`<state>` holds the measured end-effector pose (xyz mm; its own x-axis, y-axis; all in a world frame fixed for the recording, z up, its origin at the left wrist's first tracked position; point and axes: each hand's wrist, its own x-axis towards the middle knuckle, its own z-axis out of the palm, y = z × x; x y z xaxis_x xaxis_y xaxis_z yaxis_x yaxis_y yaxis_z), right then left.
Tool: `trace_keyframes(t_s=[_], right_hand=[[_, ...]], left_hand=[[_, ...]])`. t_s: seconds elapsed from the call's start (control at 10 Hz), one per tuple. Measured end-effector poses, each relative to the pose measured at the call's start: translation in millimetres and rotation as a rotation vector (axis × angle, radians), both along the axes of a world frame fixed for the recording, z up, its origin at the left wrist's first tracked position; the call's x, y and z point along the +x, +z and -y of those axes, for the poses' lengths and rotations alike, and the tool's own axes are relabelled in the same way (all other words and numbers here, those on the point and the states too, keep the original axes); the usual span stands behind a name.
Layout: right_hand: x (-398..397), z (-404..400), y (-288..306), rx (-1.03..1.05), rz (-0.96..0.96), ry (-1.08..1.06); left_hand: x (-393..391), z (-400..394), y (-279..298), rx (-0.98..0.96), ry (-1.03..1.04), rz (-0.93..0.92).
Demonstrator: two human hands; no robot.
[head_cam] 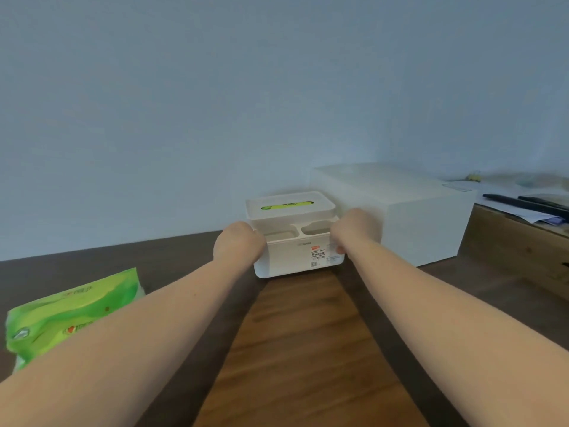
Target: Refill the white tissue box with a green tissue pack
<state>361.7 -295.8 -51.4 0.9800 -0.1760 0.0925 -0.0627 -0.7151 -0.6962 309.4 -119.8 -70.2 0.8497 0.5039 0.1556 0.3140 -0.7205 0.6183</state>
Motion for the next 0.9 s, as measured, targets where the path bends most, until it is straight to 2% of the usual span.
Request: trace_keyframes(t_s=[0.2,0.4,0.7,0.8,0.9], right_hand=[[25,-8,-4,-0.016,0.002,-0.022],[39,-18,-14,-0.043,0.091,-0.088],[37,-16,-21,-0.129,0.117,-0.053],[32,-13,-17,-0.148,0.088,-0.021],[27,-5,-17,-0.153,0.079,-0.006]], left_hand=[[24,-1,-3,-0.017,0.034,0.024],[41,-2,-2,-0.039,0.069,0.007],[51,-1,-6,-0.158,0.022,0.054],[49,-3,-10,-0.141,0.008,0.047],[40,-6,-20,-0.242,0.041,0.104]])
